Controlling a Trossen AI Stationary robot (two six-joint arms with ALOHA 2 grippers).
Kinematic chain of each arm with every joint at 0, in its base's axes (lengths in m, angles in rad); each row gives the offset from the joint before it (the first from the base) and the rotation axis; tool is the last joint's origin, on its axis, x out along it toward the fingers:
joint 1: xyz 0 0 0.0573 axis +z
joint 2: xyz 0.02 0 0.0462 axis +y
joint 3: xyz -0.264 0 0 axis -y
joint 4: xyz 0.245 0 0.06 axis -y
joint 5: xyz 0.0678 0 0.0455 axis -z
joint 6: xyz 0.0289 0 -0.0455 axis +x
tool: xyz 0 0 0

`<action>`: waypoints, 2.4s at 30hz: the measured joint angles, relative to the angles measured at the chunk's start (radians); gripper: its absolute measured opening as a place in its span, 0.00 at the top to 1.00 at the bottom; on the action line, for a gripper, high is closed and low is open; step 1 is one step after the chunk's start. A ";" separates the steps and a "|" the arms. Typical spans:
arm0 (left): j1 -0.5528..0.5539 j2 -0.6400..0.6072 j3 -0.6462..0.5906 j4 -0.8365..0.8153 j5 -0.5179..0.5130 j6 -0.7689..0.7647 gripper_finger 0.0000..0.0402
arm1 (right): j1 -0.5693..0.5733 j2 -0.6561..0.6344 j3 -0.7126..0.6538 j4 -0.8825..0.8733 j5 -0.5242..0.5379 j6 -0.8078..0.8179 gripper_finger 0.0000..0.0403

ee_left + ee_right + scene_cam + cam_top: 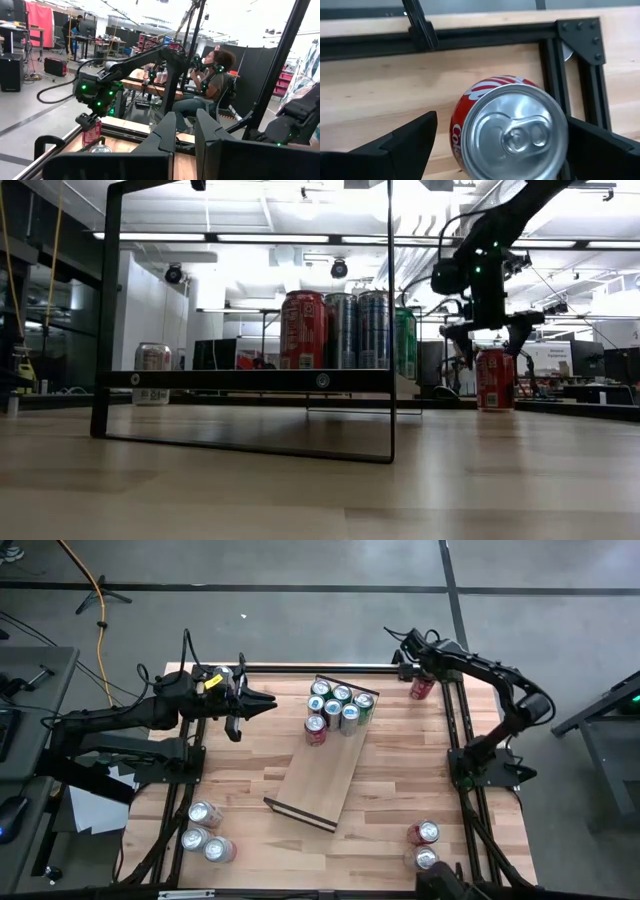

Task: Place canned beverage on shelf
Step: Put the top red soda can on the shelf aligned with the other red soda can

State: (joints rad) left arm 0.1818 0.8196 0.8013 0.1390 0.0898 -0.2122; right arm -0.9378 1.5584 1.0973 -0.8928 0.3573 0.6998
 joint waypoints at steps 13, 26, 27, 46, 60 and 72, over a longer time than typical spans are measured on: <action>0.000 0.000 0.000 0.000 0.000 -0.022 1.00 | 0.006 0.018 0.000 -0.009 -0.043 -0.135 0.27; 0.000 0.000 0.000 0.000 -0.021 -0.021 1.00 | 0.196 -0.438 0.000 -0.009 -0.462 -0.632 0.27; 0.000 0.000 0.000 0.000 -0.024 -0.021 1.00 | 0.234 -0.487 0.000 -0.008 -0.525 -0.666 0.27; 0.000 0.000 0.001 0.000 -0.032 -0.022 1.00 | 0.943 -0.532 0.001 0.106 -0.399 -0.503 0.27; 0.002 0.000 0.001 0.000 -0.062 -0.021 1.00 | 0.975 -0.059 0.187 0.142 -0.210 -0.348 0.27; 0.002 0.000 0.001 -0.007 -0.061 -0.020 1.00 | 0.908 0.203 0.437 -0.098 -0.132 -0.341 0.27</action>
State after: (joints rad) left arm 0.1833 0.8196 0.8021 0.1317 0.0284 -0.2323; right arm -0.0298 1.7611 1.5348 -0.9909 0.2249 0.3584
